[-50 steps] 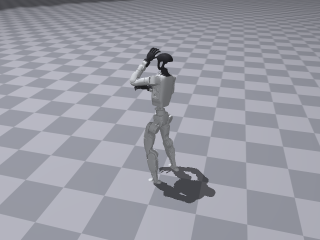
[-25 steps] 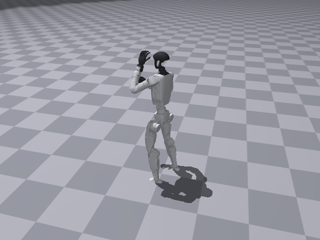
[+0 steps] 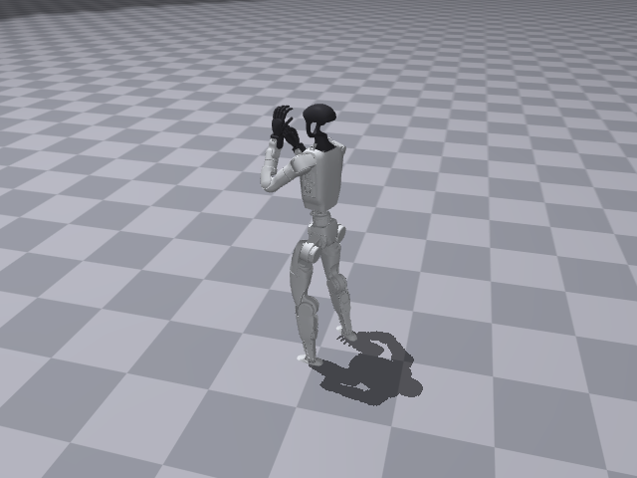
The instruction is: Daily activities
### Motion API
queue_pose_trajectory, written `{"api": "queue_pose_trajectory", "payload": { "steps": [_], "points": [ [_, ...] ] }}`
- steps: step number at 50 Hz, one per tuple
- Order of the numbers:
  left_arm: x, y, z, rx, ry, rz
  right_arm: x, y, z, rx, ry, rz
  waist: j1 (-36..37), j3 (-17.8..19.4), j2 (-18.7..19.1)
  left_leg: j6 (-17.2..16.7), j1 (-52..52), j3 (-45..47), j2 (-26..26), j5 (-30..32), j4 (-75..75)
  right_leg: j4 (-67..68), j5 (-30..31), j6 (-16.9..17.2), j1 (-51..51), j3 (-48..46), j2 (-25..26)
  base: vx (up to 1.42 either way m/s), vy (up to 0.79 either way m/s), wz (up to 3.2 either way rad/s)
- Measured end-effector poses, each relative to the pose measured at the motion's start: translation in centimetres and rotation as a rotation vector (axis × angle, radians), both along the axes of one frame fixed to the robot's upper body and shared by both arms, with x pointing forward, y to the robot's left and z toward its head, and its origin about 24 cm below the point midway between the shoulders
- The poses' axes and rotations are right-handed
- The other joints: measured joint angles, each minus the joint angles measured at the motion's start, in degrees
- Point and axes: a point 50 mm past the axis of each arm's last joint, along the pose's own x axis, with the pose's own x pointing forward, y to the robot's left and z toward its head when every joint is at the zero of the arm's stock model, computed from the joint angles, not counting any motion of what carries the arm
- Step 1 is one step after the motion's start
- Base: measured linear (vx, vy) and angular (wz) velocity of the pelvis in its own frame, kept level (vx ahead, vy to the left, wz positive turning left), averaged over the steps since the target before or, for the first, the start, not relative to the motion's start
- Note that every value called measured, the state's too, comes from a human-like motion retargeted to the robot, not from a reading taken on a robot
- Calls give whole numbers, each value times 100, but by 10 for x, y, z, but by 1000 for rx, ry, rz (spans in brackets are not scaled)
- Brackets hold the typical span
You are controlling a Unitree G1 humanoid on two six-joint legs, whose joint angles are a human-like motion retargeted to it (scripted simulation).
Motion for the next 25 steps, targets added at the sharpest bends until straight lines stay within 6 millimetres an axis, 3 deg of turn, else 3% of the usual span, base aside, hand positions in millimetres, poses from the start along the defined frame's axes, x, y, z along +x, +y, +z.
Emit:
{"api": "queue_pose_trajectory", "payload": {
  "steps": [7, 13, 21, 23, 25],
  "points": [
    [6, -5, -3, 101, 16, 33, -19, 16, 10, -86, -74, 94, -68, 6, -25, 11, 21, 27, 28, -92, 114, -10, 21, 28, 37, 76, 24, 0, 0, 0],
    [13, -9, 0, 119, 41, 35, -23, 23, -12, -85, 23, 132, -123, -9, 25, 4, 54, 18, 44, -124, 112, -128, 60, 51, 117, 88, 64, 0, 0, 0],
    [7, -13, 28, 20, -56, 48, -24, 22, -35, -52, 109, 104, -274, -75, 217, -38, 56, -13, 51, -44, 31, -346, 222, 61, 198, 101, 126, 0, 0, 0],
    [6, -15, 22, 6, -48, 44, -30, 26, -46, -32, 131, 92, -335, -112, 185, -41, -49, -89, 33, -125, 361, -63, 144, 76, 170, 60, 22, -4, 0, 25],
    [5, -14, 32, -13, -81, 67, -29, 22, -38, -39, 95, 73, -328, -139, 243, -66, -64, -50, 26, -134, 252, -172, 153, 89, 128, 104, 65, 0, 0, 0]
  ]
}}
